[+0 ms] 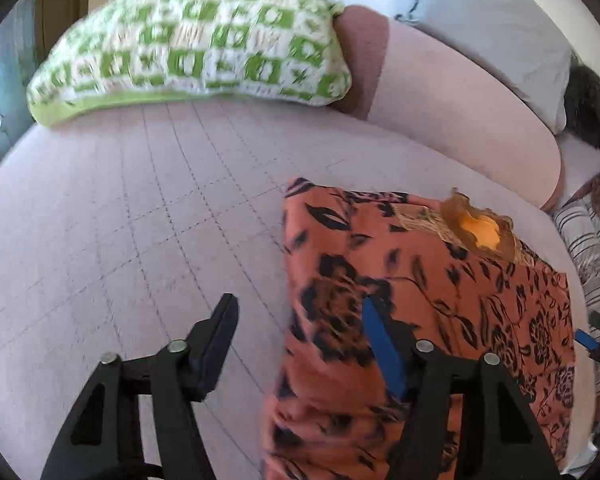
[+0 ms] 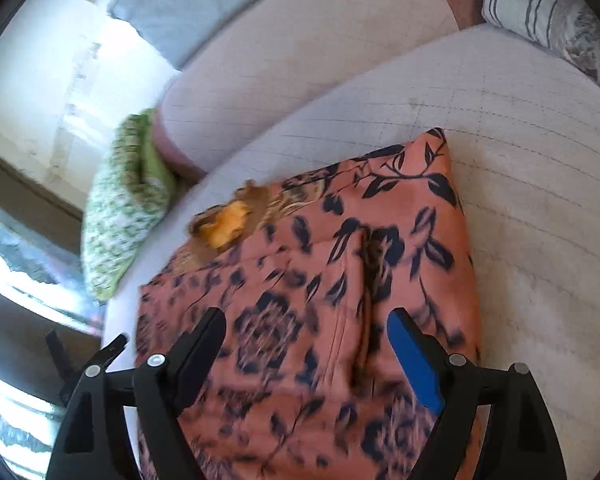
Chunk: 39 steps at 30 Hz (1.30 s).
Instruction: Fold small clothes
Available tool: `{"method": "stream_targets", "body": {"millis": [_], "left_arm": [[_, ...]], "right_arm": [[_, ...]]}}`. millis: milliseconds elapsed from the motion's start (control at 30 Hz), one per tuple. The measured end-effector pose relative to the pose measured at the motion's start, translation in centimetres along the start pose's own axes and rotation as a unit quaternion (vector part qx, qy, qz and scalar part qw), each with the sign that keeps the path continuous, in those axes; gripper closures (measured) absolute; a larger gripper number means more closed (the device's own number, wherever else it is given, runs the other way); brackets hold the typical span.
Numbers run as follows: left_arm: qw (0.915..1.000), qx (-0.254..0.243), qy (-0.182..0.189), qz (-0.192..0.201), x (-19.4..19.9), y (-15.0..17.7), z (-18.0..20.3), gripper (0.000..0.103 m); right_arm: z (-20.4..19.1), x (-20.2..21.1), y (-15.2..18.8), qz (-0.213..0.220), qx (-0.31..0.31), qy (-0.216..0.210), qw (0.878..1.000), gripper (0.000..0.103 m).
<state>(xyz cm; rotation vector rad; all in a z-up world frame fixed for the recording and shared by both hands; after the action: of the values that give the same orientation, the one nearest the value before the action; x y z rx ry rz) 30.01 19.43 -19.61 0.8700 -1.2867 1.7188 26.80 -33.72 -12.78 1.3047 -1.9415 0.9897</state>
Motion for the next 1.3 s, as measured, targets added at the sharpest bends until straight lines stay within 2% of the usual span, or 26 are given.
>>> {"method": "stream_targets", "body": {"millis": [100, 200, 233, 267, 300, 333, 400, 433, 500, 533, 600, 633, 667, 700, 733, 767, 800, 867, 933, 1033, 1100, 1133, 1167, 1200, 1300], "left_arm": [[0.9997, -0.016, 0.017, 0.003, -0.7, -1.8, -0.4, 0.040], [0.9990, -0.020, 0.034, -0.020, -2.0, -3.2, 0.1, 0.040], [0.9988, -0.018, 0.035, -0.031, -2.8, -3.6, 0.1, 0.041], [0.9985, -0.028, 0.026, -0.041, -3.4, -3.7, 0.2, 0.049], [0.9979, -0.045, 0.012, -0.044, -3.9, -3.9, 1.1, 0.089], [0.9972, -0.060, 0.002, -0.045, -4.2, -3.9, 1.4, 0.094], [0.9974, -0.071, 0.006, -0.012, -3.0, -4.1, 1.6, 0.095], [0.9969, -0.078, 0.004, 0.013, -1.9, -4.0, 1.6, 0.095], [0.9939, -0.090, -0.001, 0.063, 0.2, -3.4, 1.8, 0.095], [0.9935, -0.091, -0.003, 0.069, 0.3, -3.1, 1.8, 0.094], [0.9958, -0.075, -0.016, 0.050, -1.8, -3.2, 1.1, 0.092], [0.9982, -0.050, -0.018, 0.028, -3.0, -3.1, 0.2, 0.085], [0.9997, -0.025, -0.008, 0.003, -4.3, -3.0, -0.7, 0.083], [0.9998, -0.014, 0.006, 0.013, -3.9, -3.1, -1.1, 0.081], [0.9996, -0.017, -0.002, 0.021, -3.1, -3.2, -1.1, 0.074], [0.9989, -0.026, -0.011, 0.038, -2.1, -3.3, -1.1, 0.070], [0.9982, -0.033, -0.013, 0.048, -1.4, -3.4, -1.1, 0.068], [0.9966, -0.051, -0.004, 0.064, 0.6, -3.1, -1.1, 0.068], [0.9956, -0.057, 0.006, 0.074, 2.0, -2.6, -0.9, 0.068], [0.9927, -0.070, 0.072, 0.067, 3.8, -0.4, 0.0, 0.068], [0.9920, -0.075, 0.088, 0.051, 3.4, 0.9, 0.3, 0.068], [0.9944, -0.075, 0.070, 0.024, 1.9, 1.5, 0.3, 0.068], [0.9966, -0.070, 0.042, -0.009, 0.3, 1.9, -0.1, 0.069], [0.9978, -0.054, 0.018, -0.034, -1.0, 2.5, -0.9, 0.078], [0.9979, -0.030, 0.055, -0.019, 0.3, 3.1, -1.9, 0.083]], "right_arm": [[0.3, -2.0, -2.0, -0.008, 0.000, 0.040, 0.999, 0.018], [0.5, -4.3, -2.9, -0.040, 0.009, 0.061, 0.997, 0.021], [0.4, -5.0, -3.0, -0.047, 0.016, 0.075, 0.996, 0.030], [0.2, -5.4, -3.0, -0.050, 0.026, 0.088, 0.995, 0.037], [-0.2, -5.6, -2.9, -0.053, 0.042, 0.108, 0.992, 0.065], [-0.5, -5.8, -2.9, -0.060, 0.053, 0.118, 0.990, 0.081], [-1.5, -5.6, -2.8, -0.061, 0.082, 0.130, 0.986, 0.090], [-2.4, -5.0, -2.9, -0.049, 0.104, 0.141, 0.983, 0.091], [-4.1, -3.2, -3.3, -0.001, 0.137, 0.162, 0.977, 0.091], [-4.8, -2.6, -3.6, 0.020, 0.144, 0.165, 0.975, 0.091], [-5.0, -3.2, -3.9, 0.046, 0.152, 0.173, 0.972, 0.088], [-4.2, -4.7, -4.1, 0.026, 0.153, 0.186, 0.970, 0.082], [-2.8, -6.3, -4.1, -0.002, 0.135, 0.205, 0.969, 0.080], [-1.7, -7.2, -3.9, -0.021, 0.115, 0.214, 0.970, 0.074], [-1.1, -6.9, -3.5, -0.010, 0.101, 0.192, 0.976, 0.066], [-0.9, -6.1, -3.1, 0.004, 0.096, 0.186, 0.978, 0.055], [-0.9, -5.6, -2.9, 0.010, 0.092, 0.187, 0.978, 0.033], [-1.7, -3.4, -2.4, 0.048, 0.088, 0.183, 0.978, 0.031], [-2.8, -1.9, -1.9, 0.062, 0.090, 0.149, 0.983, 0.031], [-4.7, -1.8, -1.0, 0.036, 0.095, 0.040, 0.994, 0.029], [-4.5, -3.9, -0.2, -0.006, 0.090, -0.016, 0.996, 0.026], [-3.7, -5.1, 0.0, -0.023, 0.083, -0.014, 0.996, 0.026], [-2.2, -6.9, 0.4, -0.045, 0.060, 0.013, 0.997, 0.026], [-1.2, -7.8, 0.6, -0.048, 0.046, 0.015, 0.998, 0.027], [-2.6, -6.1, 0.9, -0.026, 0.061, 0.019, 0.998, 0.026]]}}
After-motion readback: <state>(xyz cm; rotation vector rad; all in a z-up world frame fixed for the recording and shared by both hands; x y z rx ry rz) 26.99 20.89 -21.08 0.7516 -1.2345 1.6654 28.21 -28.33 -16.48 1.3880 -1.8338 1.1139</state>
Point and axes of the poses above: each gripper's, at about its wrist camera, not at the fingertips, and x roughly against the way its jaws point, z to its right, y to its underside, the point moved 4 cm from there along -x, roughly the way its jaws point, and after that the axes turned 12 degrees about -z, right-handed, at the moved point
